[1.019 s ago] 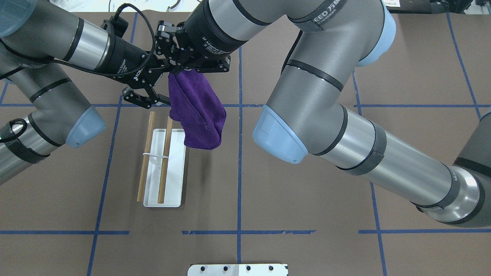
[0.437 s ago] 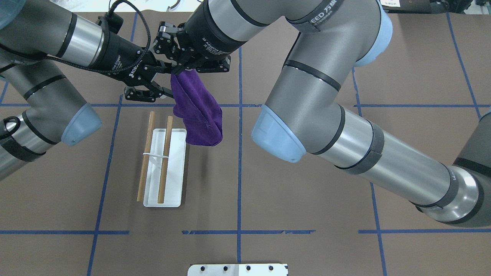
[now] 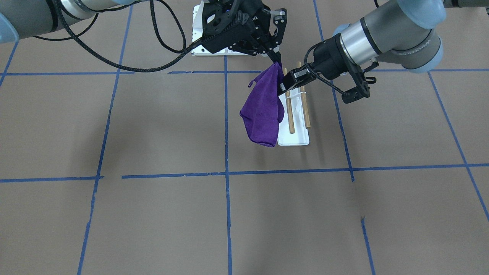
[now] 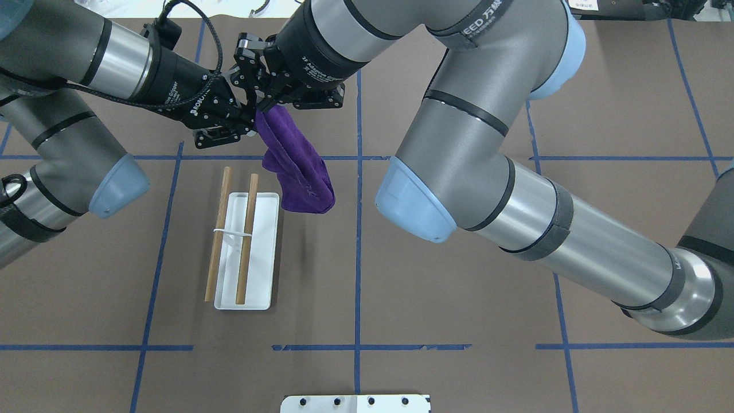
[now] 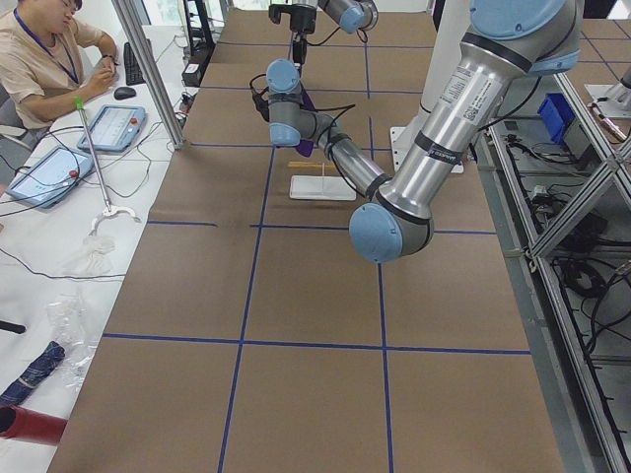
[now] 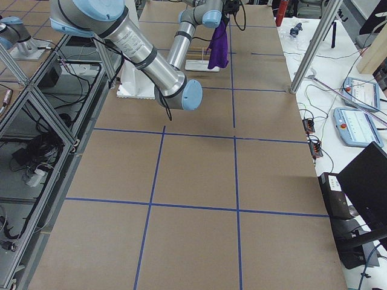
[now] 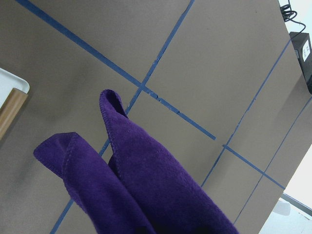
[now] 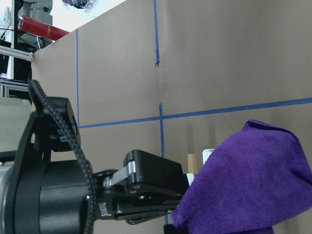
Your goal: Hang towel on rack
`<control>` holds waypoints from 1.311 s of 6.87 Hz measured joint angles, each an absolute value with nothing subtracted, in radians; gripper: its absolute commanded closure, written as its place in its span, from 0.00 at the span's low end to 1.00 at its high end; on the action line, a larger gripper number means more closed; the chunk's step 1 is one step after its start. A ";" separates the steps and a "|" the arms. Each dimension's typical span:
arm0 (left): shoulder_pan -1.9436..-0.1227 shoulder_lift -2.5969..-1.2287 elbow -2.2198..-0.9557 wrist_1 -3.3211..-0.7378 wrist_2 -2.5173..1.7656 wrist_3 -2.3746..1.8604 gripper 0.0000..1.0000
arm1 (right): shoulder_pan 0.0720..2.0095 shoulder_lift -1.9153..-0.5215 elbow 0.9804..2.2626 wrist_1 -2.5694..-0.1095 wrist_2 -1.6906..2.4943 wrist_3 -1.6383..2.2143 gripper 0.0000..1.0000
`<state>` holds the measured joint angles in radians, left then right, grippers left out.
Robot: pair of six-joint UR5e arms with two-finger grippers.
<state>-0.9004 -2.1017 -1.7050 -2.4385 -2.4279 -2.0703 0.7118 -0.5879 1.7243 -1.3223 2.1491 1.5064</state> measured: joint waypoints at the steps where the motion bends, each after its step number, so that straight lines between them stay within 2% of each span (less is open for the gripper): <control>1: -0.902 -2.100 -1.705 -2.439 -2.427 -2.069 1.00 | 0.712 -0.588 1.724 -1.322 2.149 1.506 0.58; 2: -0.904 -2.099 -1.706 -2.439 -2.426 -2.067 1.00 | 0.712 -0.589 1.725 -1.322 2.149 1.506 0.01; 4: -0.912 -2.095 -1.706 -2.439 -2.425 -2.064 1.00 | 0.711 -0.599 1.731 -1.321 2.150 1.507 0.00; 6: -0.914 -2.055 -1.719 -2.449 -2.426 -2.054 1.00 | 0.713 -0.674 1.807 -1.319 2.152 1.501 0.00; 8: -0.903 -1.955 -1.760 -2.550 -2.425 -2.050 1.00 | 0.716 -0.770 1.894 -1.319 2.151 1.497 0.00; 9: -0.887 -1.854 -1.770 -2.675 -2.425 -2.042 1.00 | 0.719 -0.790 1.905 -1.319 2.149 1.498 0.00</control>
